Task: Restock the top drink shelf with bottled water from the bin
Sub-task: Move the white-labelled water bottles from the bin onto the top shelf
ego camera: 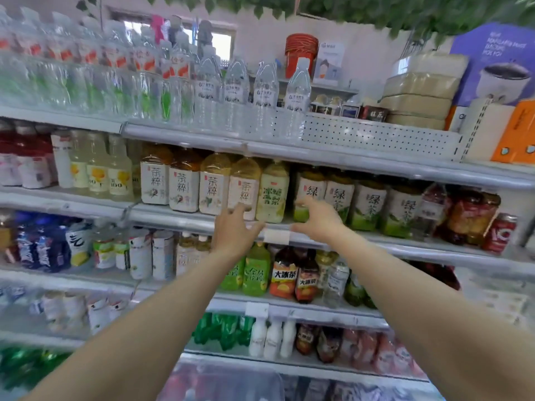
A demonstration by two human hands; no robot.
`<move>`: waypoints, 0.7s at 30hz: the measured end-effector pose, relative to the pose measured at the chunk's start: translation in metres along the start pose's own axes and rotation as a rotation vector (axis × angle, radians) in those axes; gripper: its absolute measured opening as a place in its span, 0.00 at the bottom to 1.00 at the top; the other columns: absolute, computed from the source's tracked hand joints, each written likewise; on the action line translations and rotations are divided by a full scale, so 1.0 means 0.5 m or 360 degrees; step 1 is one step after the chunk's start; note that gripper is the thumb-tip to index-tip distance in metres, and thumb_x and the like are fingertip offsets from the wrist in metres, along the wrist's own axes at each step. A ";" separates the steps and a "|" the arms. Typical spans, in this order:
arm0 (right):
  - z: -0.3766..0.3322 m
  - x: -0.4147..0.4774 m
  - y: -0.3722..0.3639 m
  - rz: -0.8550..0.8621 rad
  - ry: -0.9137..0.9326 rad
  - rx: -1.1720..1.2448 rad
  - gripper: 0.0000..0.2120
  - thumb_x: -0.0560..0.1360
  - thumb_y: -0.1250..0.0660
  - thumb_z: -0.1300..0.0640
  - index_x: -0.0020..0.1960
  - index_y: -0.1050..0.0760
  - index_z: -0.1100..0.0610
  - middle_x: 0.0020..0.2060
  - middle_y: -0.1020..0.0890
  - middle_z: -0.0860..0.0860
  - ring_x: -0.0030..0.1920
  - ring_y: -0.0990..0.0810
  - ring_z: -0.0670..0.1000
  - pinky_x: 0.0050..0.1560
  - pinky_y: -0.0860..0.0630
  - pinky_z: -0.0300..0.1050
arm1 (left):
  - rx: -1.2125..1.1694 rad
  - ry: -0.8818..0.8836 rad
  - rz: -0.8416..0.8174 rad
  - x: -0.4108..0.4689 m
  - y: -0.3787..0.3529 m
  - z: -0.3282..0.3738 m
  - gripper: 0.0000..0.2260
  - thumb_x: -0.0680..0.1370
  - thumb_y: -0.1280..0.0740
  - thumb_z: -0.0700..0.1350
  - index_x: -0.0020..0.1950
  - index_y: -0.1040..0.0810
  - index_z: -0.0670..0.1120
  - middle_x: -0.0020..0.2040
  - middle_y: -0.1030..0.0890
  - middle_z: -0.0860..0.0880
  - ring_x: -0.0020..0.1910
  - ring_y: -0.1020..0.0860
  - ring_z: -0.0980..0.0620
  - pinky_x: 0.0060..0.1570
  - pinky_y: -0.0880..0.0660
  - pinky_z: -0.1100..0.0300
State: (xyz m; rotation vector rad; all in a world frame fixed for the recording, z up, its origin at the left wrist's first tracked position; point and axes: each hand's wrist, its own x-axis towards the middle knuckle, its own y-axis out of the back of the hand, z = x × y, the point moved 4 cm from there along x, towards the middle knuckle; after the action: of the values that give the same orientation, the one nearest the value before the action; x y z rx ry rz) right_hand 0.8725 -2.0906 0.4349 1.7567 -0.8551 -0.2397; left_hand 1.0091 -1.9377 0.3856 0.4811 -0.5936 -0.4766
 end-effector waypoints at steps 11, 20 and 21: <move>0.175 -0.128 -0.421 -0.0663 -0.0292 0.0182 0.34 0.73 0.23 0.46 0.75 0.32 0.50 0.71 0.25 0.54 0.67 0.25 0.58 0.57 0.27 0.45 | 0.0225 0.0446 -0.0421 -0.219 -0.176 -0.318 0.23 0.77 0.29 0.55 0.69 0.26 0.48 0.67 0.28 0.41 0.65 0.29 0.40 0.63 0.29 0.49; 0.276 -0.211 -0.758 -0.1198 -0.0596 0.0441 0.32 0.75 0.24 0.48 0.74 0.31 0.56 0.71 0.26 0.55 0.66 0.25 0.54 0.55 0.28 0.41 | 0.0258 0.1127 -0.0681 -0.464 -0.315 -0.604 0.22 0.76 0.28 0.55 0.67 0.24 0.49 0.63 0.25 0.41 0.64 0.28 0.41 0.63 0.30 0.50; 0.283 -0.220 -0.793 -0.1258 -0.0662 0.0490 0.32 0.75 0.24 0.48 0.74 0.30 0.57 0.69 0.26 0.55 0.65 0.24 0.53 0.56 0.26 0.42 | 0.0278 0.1185 -0.0693 -0.488 -0.328 -0.629 0.21 0.76 0.29 0.56 0.67 0.24 0.49 0.62 0.24 0.42 0.64 0.28 0.41 0.64 0.30 0.50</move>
State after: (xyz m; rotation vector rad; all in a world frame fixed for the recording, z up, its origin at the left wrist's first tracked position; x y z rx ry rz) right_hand 0.8842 -2.0755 0.0002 2.3193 -0.4449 -1.0670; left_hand 0.9812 -1.8428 -0.0337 0.9054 0.1988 -0.6111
